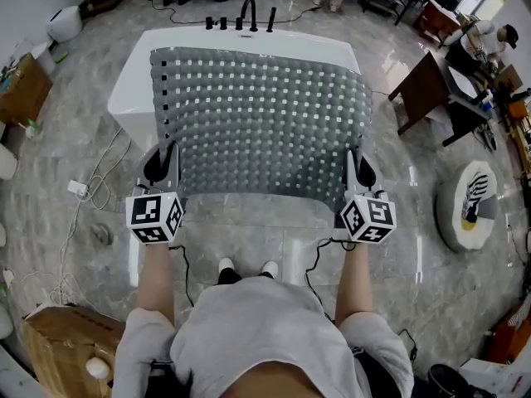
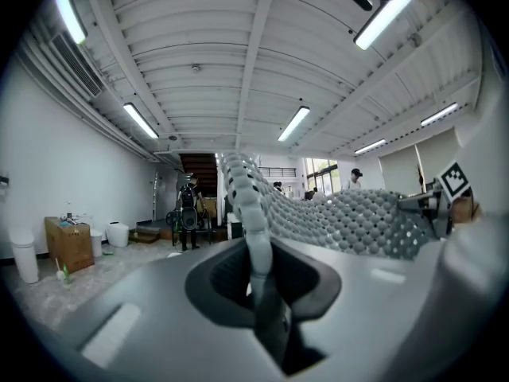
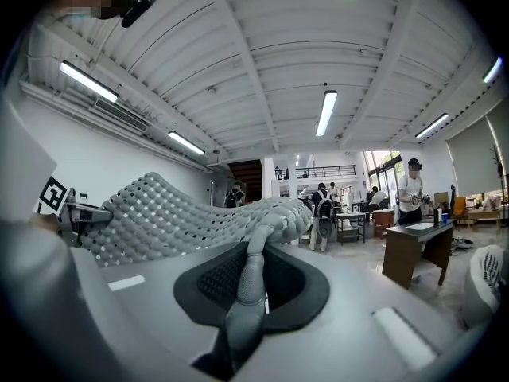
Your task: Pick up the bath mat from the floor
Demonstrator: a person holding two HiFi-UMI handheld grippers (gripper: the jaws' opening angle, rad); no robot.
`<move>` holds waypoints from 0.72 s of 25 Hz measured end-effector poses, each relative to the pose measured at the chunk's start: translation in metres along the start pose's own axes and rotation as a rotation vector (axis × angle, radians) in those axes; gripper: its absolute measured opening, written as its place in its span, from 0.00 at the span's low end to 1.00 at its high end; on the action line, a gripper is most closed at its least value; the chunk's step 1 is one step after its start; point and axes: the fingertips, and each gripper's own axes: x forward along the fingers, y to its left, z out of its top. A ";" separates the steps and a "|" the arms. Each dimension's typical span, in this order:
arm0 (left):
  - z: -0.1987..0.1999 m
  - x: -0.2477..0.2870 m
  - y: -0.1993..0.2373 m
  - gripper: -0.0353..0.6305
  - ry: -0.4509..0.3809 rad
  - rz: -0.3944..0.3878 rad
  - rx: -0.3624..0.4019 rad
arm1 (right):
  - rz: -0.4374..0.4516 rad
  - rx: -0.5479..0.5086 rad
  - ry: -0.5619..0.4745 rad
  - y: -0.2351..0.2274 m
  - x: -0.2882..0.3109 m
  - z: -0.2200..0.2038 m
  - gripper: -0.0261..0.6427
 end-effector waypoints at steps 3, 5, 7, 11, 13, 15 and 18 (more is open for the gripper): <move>0.002 0.001 0.001 0.12 -0.002 0.003 -0.003 | 0.005 -0.010 -0.004 0.002 0.001 0.001 0.11; 0.001 0.001 0.000 0.12 -0.001 0.003 -0.003 | 0.010 -0.012 -0.005 0.003 0.001 0.000 0.11; -0.001 0.001 -0.002 0.12 0.001 0.001 -0.001 | 0.016 -0.009 -0.006 0.004 0.001 -0.001 0.11; -0.001 0.003 -0.006 0.12 -0.002 0.000 -0.001 | 0.024 -0.001 -0.010 0.003 0.005 -0.003 0.11; -0.002 0.003 -0.006 0.12 -0.003 0.003 -0.002 | 0.027 0.003 -0.013 0.004 0.007 -0.005 0.11; -0.004 0.003 -0.005 0.12 -0.002 0.007 -0.003 | 0.029 0.006 -0.014 0.004 0.008 -0.007 0.11; -0.005 0.001 -0.001 0.12 -0.001 0.012 -0.007 | 0.030 0.007 -0.015 0.007 0.009 -0.007 0.11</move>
